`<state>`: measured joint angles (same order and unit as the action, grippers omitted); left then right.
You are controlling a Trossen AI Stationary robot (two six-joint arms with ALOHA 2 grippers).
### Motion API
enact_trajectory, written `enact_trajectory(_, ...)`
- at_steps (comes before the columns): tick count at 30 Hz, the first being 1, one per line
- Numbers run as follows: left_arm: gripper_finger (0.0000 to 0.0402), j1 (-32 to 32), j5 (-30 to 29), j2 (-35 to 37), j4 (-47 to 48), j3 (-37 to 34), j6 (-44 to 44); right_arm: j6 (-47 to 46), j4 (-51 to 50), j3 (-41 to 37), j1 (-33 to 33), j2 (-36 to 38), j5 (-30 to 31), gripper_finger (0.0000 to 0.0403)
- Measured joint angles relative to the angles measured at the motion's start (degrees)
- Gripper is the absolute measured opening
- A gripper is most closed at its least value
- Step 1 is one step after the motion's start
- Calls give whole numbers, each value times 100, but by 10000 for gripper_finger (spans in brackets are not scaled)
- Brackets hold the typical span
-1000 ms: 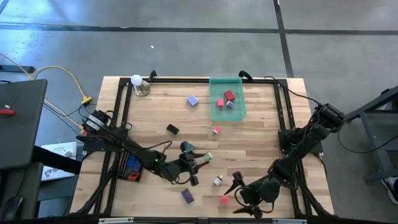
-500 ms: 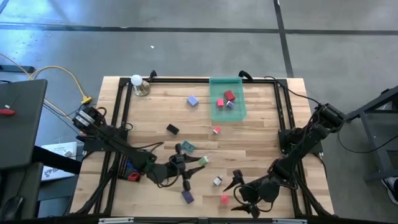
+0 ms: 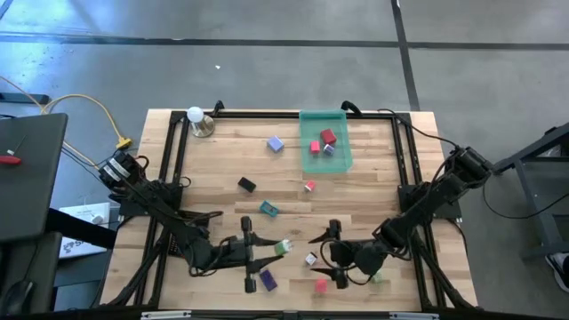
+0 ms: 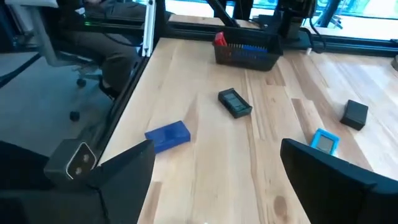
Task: Pick & Place Office items
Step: Put the top green charger adapter into the green bin
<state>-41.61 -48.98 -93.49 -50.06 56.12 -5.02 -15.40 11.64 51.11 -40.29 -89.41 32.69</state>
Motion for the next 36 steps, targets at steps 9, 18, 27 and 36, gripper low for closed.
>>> enact_trajectory(9, 117, -50, -55, 0, 24, 0, 58, 533, 1050, 0, 37, -4, 344, 337)
enact_trajectory(18, 117, -12, 247, 0, 32, 0, 418, 780, 1462, 0, 251, -4, 212, 337)
enact_trajectory(27, 117, 174, 449, -227, -7, 0, 448, 1454, 2616, 0, 326, -4, 276, 337)
enact_trajectory(36, 117, 444, 907, -315, -138, 0, 818, 1380, 2764, 0, 546, -10, -131, 337)
